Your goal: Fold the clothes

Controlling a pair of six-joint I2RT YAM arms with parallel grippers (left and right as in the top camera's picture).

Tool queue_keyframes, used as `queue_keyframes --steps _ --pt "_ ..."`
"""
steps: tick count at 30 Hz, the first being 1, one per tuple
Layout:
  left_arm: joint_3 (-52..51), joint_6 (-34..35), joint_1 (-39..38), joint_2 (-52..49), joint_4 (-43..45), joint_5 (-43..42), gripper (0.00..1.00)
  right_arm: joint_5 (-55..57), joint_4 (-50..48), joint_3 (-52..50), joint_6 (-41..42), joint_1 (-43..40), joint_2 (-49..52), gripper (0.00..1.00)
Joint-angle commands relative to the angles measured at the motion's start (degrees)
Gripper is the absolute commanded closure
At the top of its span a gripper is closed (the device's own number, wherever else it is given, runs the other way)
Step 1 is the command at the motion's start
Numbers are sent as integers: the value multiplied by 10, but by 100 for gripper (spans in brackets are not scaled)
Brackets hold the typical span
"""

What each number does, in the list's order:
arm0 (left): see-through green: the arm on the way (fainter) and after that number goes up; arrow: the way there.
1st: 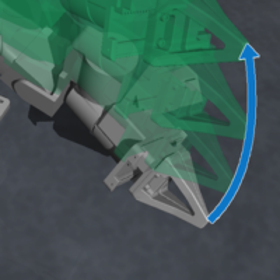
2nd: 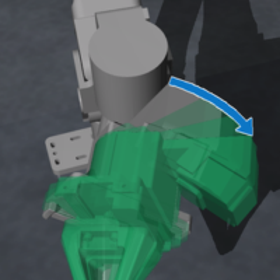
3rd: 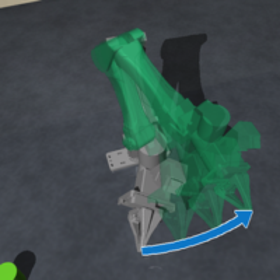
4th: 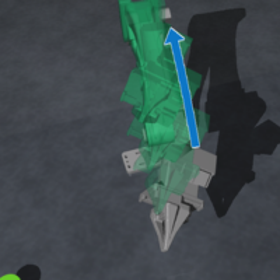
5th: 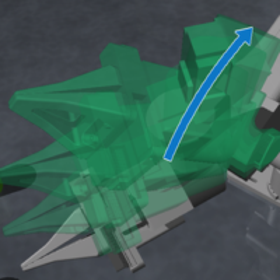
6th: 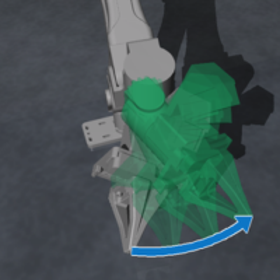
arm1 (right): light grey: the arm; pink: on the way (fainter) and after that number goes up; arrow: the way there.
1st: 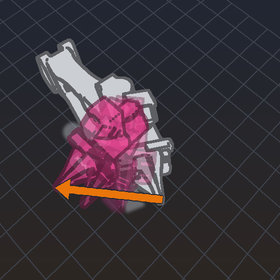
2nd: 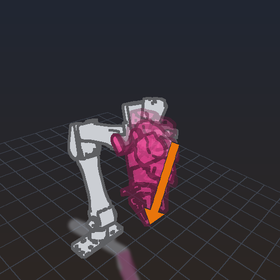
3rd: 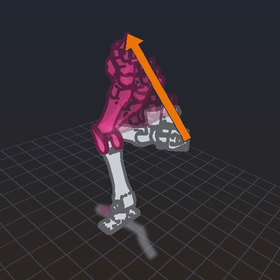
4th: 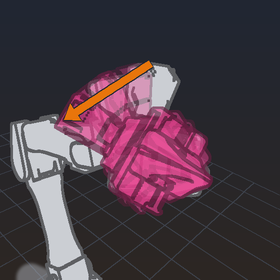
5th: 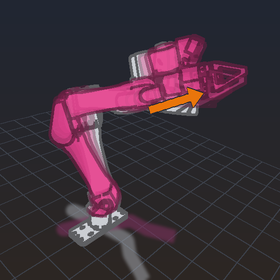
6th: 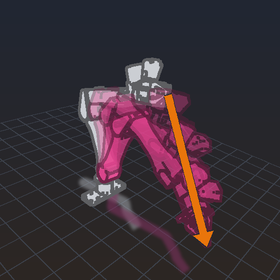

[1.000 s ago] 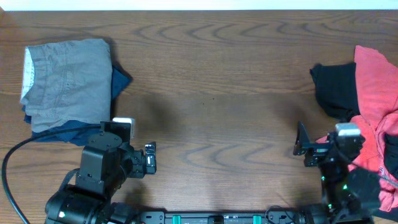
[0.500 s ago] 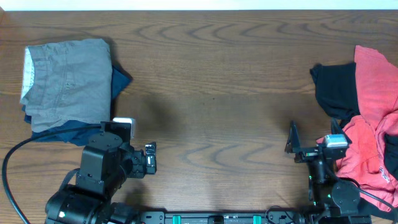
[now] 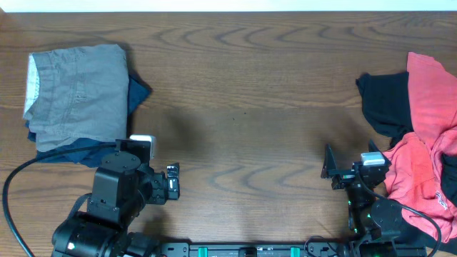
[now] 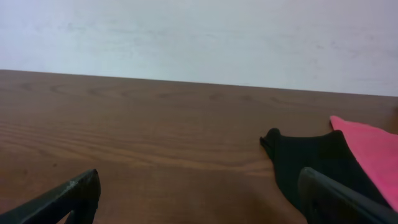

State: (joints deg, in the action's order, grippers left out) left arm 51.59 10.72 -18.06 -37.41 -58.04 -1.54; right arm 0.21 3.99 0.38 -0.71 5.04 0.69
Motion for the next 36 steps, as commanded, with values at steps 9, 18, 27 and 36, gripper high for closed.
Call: queue_keyframes --steps 9,18,27,36 --pt "-2 7 -1 0 1 -4 2 -7 2 -1 -7 -13 -4 1" --pt "-2 7 -1 0 1 -4 2 -7 2 -1 -7 -13 -4 1" --pt "-2 7 -1 2 1 -4 2 -7 2 -1 -7 -13 -4 1" --pt "-5 -2 56 54 -13 9 2 -7 2 -1 -7 -13 -4 1"
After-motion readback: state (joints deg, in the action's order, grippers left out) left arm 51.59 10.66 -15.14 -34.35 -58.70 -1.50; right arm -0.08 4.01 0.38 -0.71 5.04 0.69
